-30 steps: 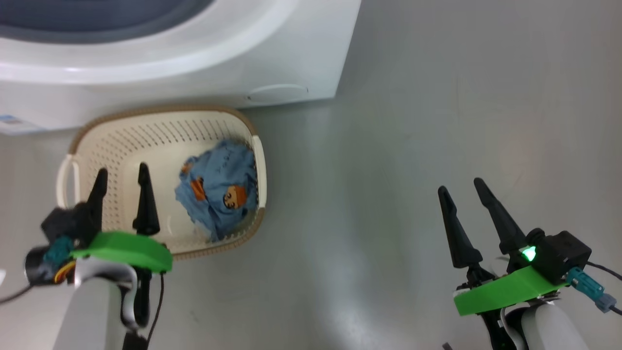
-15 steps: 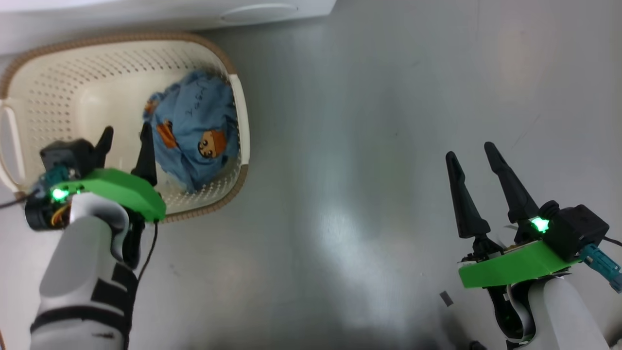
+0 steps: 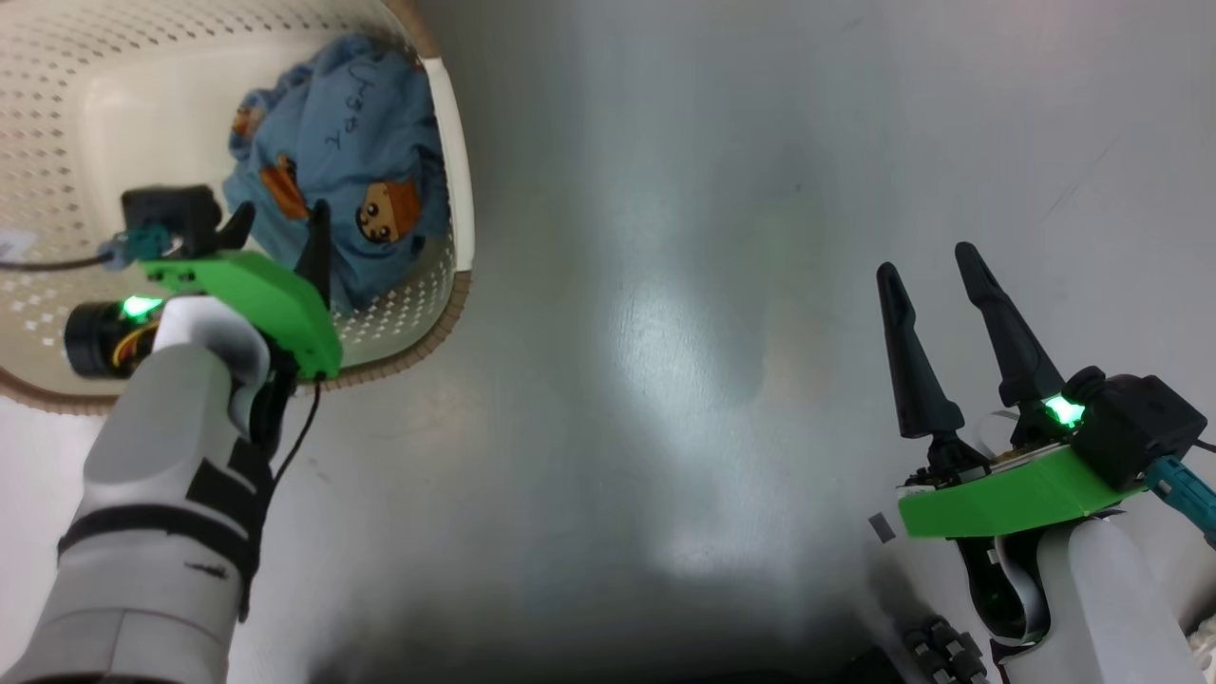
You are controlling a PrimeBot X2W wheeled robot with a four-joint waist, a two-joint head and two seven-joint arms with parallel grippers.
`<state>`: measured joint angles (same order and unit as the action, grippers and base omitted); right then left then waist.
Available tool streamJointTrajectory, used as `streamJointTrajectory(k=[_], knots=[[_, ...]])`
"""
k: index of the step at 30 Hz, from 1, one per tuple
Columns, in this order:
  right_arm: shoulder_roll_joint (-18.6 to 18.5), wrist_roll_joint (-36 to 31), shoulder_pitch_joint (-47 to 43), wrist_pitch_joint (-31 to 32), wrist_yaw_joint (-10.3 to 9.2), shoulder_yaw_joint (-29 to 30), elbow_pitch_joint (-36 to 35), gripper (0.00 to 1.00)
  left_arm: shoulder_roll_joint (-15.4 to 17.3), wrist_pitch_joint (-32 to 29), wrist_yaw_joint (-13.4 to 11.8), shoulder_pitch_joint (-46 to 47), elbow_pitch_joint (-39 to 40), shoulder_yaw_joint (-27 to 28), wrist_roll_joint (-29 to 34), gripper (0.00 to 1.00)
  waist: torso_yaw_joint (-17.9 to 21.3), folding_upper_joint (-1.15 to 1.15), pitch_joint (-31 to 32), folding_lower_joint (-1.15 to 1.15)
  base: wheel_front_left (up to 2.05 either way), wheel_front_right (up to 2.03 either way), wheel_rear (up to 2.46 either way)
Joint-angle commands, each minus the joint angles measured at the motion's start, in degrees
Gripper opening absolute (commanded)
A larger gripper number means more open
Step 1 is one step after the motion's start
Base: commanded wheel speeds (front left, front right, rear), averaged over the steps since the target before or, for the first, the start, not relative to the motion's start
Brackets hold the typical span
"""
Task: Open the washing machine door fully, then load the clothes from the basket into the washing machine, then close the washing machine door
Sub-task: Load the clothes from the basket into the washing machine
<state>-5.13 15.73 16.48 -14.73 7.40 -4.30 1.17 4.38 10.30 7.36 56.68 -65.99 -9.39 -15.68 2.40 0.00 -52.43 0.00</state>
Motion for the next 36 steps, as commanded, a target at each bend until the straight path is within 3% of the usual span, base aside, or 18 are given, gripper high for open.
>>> streamJointTrajectory(k=[1,9,30,31,33,36], knots=[[0.4,-0.1,-1.6,-0.3,0.09,-1.1,-1.1,1.0,1.6,-0.3,0.1,-0.3,-0.1,-0.4,-1.0,1.0,0.1,0.0,-1.2,0.0,0.0,0.0,0.0],[0.3,-0.2,-1.9,-0.3,0.09,-0.6,-1.5,1.0,1.7,-1.3,0.1,3.7,-3.2,-4.5,-3.0,1.0,0.0,0.0,-3.1,0.0,0.0,0.0,0.0],[-0.2,-0.7,-2.9,-0.3,0.09,-0.4,-3.0,1.0,1.5,-5.7,0.0,11.3,-7.3,-4.1,-6.9,1.0,1.3,0.0,-7.8,0.0,0.0,0.0,0.0],[-0.2,-0.7,-2.9,-0.3,0.09,-0.5,-3.0,1.0,1.6,-6.1,0.0,11.4,-7.4,-4.2,-7.1,0.93,1.5,0.0,-7.8,0.0,0.0,0.0,0.0],[-0.2,-0.8,-3.1,-0.3,0.09,-0.5,-2.9,1.0,1.8,-7.0,0.0,11.4,-7.5,-4.6,-7.2,0.0,1.8,0.0,-7.6,0.0,0.0,0.0,0.0],[-0.2,-0.9,-3.6,-0.3,0.09,-0.1,-3.0,1.0,1.6,-7.7,0.1,11.4,-7.6,-5.0,-8.0,0.0,1.8,0.0,-7.2,0.0,0.0,0.0,0.0]])
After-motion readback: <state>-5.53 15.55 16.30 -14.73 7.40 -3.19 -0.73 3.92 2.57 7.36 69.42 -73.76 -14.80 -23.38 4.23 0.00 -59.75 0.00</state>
